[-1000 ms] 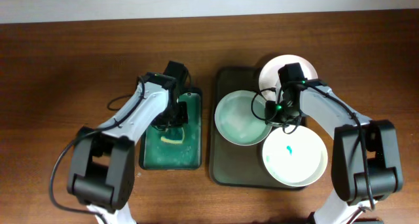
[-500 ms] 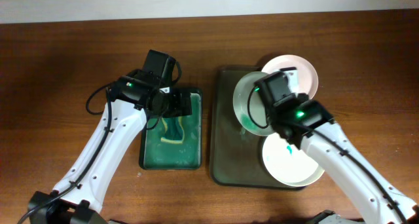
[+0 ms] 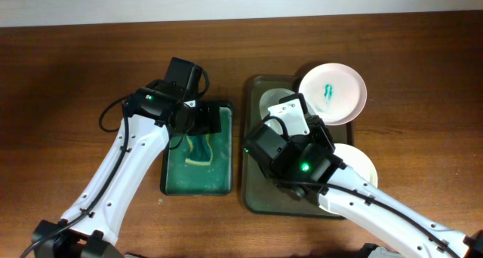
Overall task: Clean dirty plates on tray and stack at the side
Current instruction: 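Lift the cleaned plate with the right gripper and set it right of the tray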
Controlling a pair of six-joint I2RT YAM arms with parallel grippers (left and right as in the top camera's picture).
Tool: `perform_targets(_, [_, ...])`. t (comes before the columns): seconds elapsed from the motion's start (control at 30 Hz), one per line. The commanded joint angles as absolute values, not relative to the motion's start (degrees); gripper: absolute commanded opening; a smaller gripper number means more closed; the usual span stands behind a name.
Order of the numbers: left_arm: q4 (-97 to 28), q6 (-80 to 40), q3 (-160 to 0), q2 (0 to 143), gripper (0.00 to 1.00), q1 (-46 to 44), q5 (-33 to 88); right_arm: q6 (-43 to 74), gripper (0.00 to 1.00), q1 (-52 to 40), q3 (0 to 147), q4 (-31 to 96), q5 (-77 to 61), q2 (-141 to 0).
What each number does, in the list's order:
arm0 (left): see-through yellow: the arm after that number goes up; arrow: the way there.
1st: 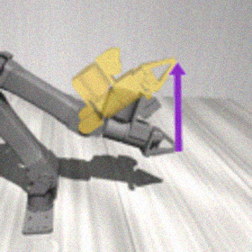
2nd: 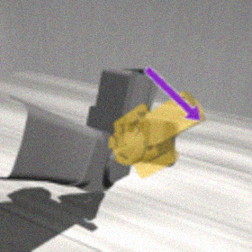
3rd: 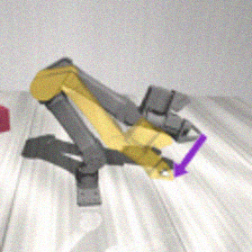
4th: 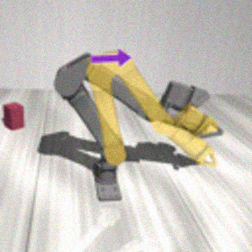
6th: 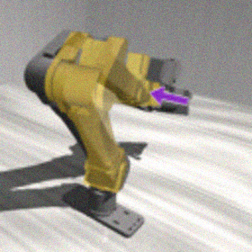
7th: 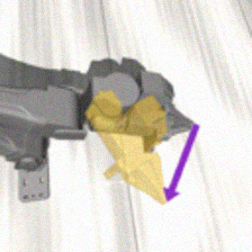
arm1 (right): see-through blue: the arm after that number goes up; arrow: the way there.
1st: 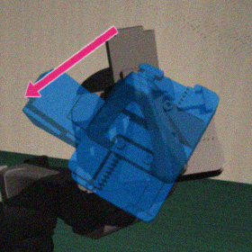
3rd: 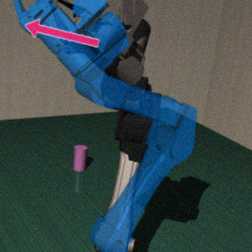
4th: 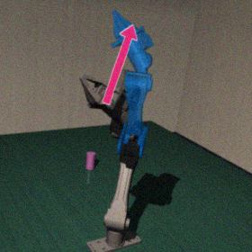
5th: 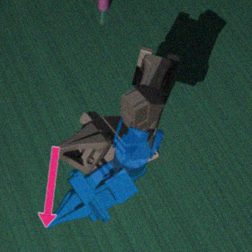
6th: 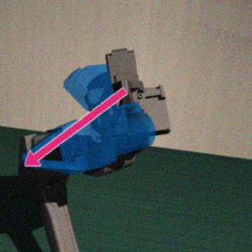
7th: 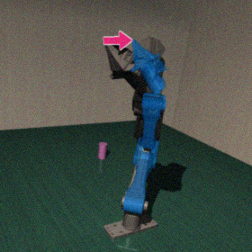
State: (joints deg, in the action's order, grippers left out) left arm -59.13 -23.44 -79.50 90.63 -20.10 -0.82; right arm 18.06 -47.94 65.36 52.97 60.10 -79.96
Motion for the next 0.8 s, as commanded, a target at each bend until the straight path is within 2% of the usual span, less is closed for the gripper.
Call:
perform_targets(0.0, [-59.22,-23.29,-80.29,89.93,1.00,-19.70,-0.60,19.18,0.04,-48.75,65.58,53.23,63.90,-79.11])
perform_targets(0.77, [-59.22,-23.29,-80.29,89.93,0.99,-19.70,-0.60,20.45,0.04,-48.69,65.58,52.25,63.86,-79.11])
